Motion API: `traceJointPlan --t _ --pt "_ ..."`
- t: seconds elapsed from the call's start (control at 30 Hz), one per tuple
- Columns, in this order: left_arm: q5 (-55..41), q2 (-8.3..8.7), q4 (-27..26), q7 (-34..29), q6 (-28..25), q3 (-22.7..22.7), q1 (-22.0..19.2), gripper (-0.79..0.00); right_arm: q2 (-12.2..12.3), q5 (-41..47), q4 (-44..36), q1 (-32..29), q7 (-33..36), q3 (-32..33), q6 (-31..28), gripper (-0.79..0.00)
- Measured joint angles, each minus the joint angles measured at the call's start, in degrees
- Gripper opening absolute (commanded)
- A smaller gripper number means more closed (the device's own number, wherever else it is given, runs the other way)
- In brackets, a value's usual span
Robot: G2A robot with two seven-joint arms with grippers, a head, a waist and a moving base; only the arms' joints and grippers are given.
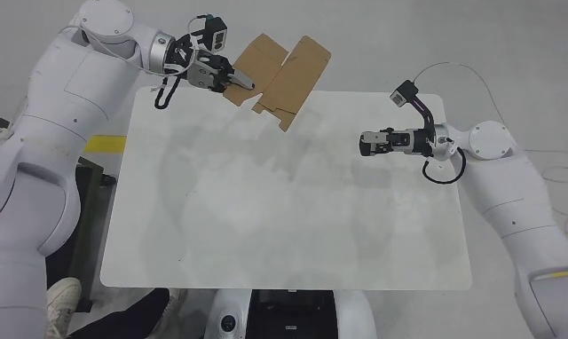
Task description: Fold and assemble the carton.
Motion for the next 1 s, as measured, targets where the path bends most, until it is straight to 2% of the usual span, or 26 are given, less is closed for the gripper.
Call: traceJointPlan --t 0.37,0.47,0.77,1.0 --pt "0.00 0.00 0.00 0.00 0.00 0.00 0.00 -0.785 0.00 0.00 0.00 0.00 0.00 0.00 0.00 0.000" --pt "1.21 0.21 -1.62 1.61 -0.19 -0.34 0.88 -0.785 0.00 0.00 0.00 0.00 0.00 0.00 0.00 0.000" --pt "5.07 2.46 -4.35 0.45 0.09 -3.14 4.46 -0.785 0.00 0.00 0.00 0.00 0.00 0.00 0.00 0.000" --pt "6.86 4.58 -9.95 0.00 -0.61 -3.09 7.87 -0.785 0.00 0.00 0.00 0.00 0.00 0.00 0.00 0.000"
